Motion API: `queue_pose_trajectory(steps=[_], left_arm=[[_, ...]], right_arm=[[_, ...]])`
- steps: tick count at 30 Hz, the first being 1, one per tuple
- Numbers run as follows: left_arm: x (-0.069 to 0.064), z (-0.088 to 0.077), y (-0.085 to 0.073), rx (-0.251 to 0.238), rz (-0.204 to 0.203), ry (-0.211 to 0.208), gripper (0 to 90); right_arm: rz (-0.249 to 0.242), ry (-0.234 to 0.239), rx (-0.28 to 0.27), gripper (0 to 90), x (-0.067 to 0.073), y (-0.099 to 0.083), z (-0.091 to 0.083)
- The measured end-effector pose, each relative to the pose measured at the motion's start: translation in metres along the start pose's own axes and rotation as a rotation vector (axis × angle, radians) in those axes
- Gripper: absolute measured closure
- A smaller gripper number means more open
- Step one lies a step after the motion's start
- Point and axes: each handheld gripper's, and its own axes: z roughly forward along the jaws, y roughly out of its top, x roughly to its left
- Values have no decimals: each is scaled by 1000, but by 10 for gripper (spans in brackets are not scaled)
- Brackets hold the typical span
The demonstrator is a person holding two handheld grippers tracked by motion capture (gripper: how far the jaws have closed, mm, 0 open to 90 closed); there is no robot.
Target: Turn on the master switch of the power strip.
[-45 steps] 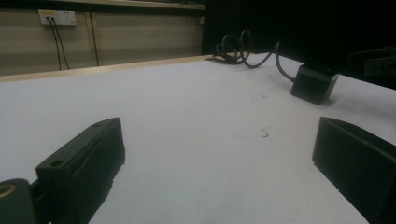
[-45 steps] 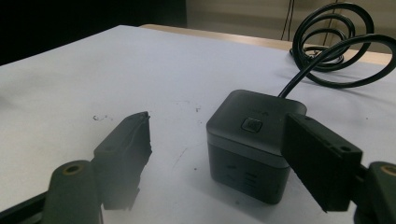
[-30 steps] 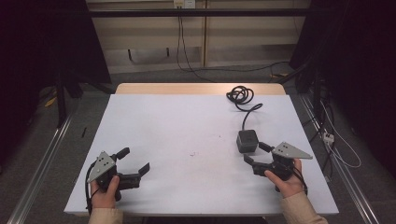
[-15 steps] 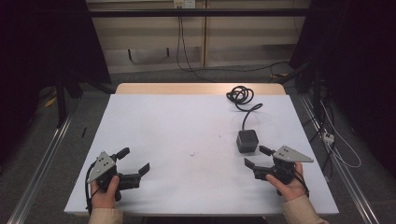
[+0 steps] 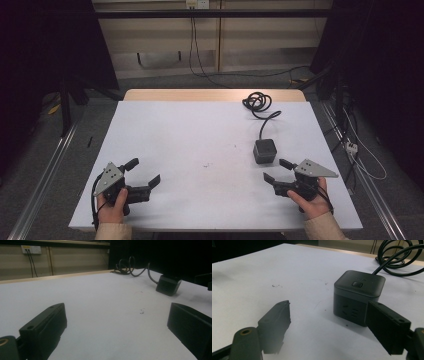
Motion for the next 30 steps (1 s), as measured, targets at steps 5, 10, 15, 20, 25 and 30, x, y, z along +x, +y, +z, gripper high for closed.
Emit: queue_pose_trajectory(steps=[5,10,15,20,25,30], left_arm=[[0,0,0,0,1,-1,21],[0,0,0,1,-2,-1,21],[-1,1,0,2,-2,-1,21],[-1,1,0,3,-2,-2,21],[-1,1,-1,6,0,-3,21],[-1,2,-1,7,-3,-2,21]], right_arm=[[4,-2,2,206,-1,-2,-3],[3,-1,5,206,-1,-4,-6],[3,-8,8,206,-3,-5,-8],[4,-7,12,206,-2,-7,-10],[-1,-8,15,206,-2,-8,-11],[0,-8,19,206,-2,-10,-13]])
